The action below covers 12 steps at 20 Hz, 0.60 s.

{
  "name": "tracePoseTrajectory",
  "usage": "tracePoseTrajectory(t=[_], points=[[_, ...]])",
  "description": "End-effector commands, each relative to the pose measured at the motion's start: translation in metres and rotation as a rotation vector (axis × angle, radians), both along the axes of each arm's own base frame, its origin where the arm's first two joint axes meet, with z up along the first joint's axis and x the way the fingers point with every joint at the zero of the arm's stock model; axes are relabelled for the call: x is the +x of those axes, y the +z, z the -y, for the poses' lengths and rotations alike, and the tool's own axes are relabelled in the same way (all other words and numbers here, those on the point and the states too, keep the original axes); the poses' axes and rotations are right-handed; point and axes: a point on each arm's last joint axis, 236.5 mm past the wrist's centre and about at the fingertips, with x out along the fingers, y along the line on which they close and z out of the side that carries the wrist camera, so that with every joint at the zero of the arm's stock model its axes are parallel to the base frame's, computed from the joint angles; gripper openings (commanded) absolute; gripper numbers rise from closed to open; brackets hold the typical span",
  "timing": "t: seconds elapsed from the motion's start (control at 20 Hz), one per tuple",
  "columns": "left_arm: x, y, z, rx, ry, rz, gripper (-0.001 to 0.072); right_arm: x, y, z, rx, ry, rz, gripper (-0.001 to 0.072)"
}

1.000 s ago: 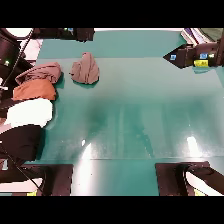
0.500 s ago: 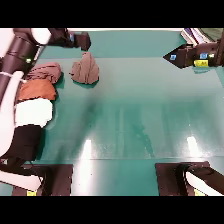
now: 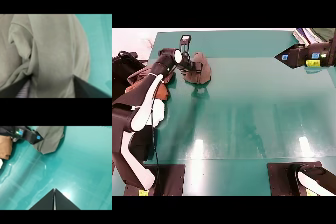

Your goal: Fold the shirts.

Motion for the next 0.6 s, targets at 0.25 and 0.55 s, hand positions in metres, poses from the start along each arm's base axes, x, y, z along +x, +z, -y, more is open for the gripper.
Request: tracePoseTrajectory(t=[0.25,0.55], points=[[0.01,0.172,-0.001,-0.06,-0.003,0.305,0.0025,-0.006,0.044,0.001,0.062,-0.035,0.136,0.0017],[-0.141,0.415,0.015,-0.119,-0.152,0.717,0.0025,-0.042,0.12,0.015,0.126,-0.092,0.38,0.0017]])
